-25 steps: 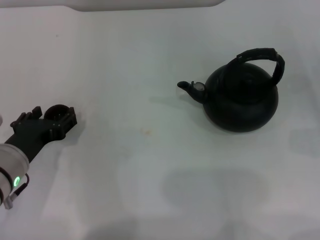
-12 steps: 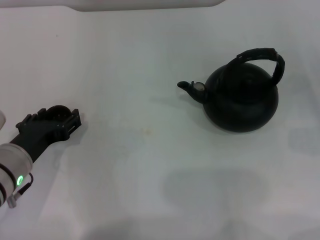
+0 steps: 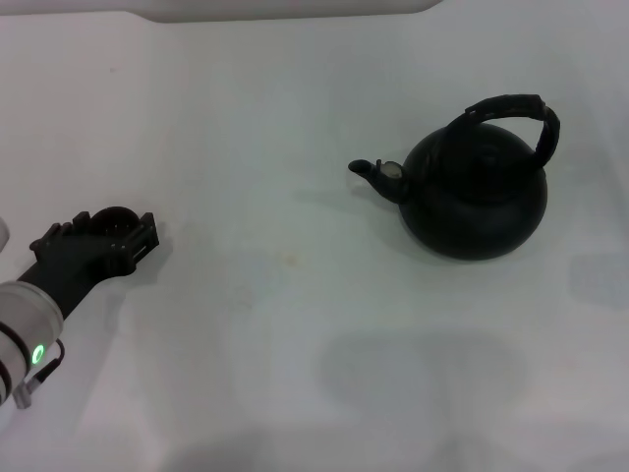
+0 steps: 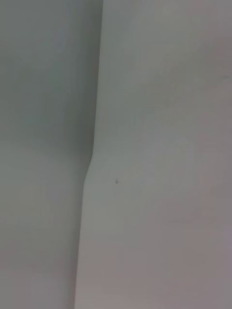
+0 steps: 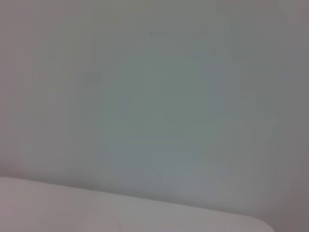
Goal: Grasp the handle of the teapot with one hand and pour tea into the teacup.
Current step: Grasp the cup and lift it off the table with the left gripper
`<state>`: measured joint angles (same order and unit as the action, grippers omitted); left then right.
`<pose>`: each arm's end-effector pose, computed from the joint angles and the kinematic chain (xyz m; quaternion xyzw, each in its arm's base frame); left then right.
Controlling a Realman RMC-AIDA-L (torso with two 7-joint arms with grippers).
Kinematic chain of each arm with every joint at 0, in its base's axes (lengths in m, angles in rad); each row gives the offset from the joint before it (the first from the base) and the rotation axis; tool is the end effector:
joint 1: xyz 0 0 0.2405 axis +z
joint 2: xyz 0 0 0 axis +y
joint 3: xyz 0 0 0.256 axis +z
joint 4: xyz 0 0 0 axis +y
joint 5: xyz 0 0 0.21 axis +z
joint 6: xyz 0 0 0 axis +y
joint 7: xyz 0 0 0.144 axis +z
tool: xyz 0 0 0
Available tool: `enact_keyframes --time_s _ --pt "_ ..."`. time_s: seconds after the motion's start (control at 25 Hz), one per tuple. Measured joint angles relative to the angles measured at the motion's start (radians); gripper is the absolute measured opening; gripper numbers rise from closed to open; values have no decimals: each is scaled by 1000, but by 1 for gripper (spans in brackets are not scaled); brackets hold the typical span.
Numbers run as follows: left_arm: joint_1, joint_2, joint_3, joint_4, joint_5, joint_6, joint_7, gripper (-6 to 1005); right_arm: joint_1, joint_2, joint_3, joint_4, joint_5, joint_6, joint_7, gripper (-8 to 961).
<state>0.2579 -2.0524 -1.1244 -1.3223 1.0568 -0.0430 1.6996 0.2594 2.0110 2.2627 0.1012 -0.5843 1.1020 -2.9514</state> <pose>-0.3013 0.2388 -0.0529 -0.7471 -0.4419 -0.1414 0.4761 0.4284 0.2675 0.0476 -0.6766 0.2581 0.1517 0.6728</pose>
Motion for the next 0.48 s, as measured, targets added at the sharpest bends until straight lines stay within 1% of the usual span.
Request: enact_keyframes --time_s 0.48 --pt "3 -5 0 11 0 5 0 825 -2 0 -3 0 0 4 0 636"
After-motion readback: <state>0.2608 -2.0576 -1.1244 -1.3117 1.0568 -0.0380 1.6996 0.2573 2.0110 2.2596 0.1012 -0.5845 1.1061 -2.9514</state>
